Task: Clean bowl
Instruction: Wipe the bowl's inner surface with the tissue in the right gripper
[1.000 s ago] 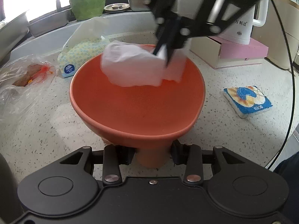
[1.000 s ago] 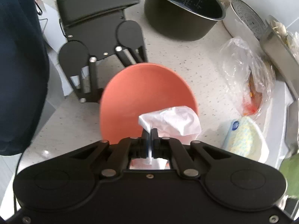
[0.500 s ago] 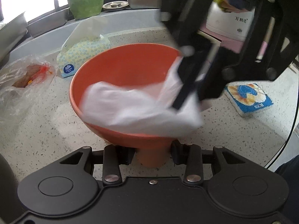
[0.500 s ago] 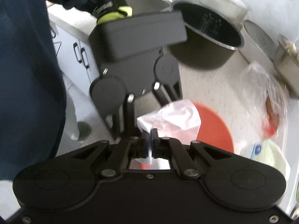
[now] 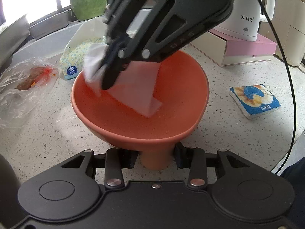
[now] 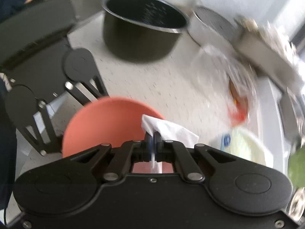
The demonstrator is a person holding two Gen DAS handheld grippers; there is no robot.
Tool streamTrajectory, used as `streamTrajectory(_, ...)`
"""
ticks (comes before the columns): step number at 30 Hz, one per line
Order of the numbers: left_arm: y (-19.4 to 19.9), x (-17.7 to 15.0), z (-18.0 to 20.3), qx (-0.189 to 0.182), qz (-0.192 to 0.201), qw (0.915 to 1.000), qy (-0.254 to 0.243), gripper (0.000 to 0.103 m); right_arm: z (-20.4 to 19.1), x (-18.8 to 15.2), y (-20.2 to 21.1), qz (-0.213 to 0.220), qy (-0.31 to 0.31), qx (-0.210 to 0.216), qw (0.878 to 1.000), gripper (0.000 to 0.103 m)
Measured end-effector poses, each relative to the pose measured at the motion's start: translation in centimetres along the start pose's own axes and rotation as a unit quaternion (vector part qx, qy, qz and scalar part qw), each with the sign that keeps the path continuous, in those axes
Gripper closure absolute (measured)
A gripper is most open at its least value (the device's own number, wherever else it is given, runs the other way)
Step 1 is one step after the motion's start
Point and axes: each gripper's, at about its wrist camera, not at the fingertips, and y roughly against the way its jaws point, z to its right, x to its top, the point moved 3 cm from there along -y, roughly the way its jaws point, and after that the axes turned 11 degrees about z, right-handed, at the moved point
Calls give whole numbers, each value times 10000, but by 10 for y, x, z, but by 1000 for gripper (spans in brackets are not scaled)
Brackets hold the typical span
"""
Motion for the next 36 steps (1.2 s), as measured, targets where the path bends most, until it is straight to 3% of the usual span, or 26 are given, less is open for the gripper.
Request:
streamTrajectory(8,2,2,2,33,8,10000,1,65,-28,-21,8,-133,-204,311,9992,100)
streamTrajectory(14,3,0,1,15,15,10000,-47,65,-58,-11,10,137,-191,660,9975,101)
streamTrajectory(23,5,-2,5,53,9,9999,-99,65,-40,13,3,613,-340,133,9974,100)
streamTrajectory(28,8,-5,10,98,30,9999,-130,65,-17,-5,-1,357,-549,-392,9971,100)
streamTrajectory(36,10,-5,7,54,29,9999,-122,65,-24,-36,36,-55,-634,-449,9970,100)
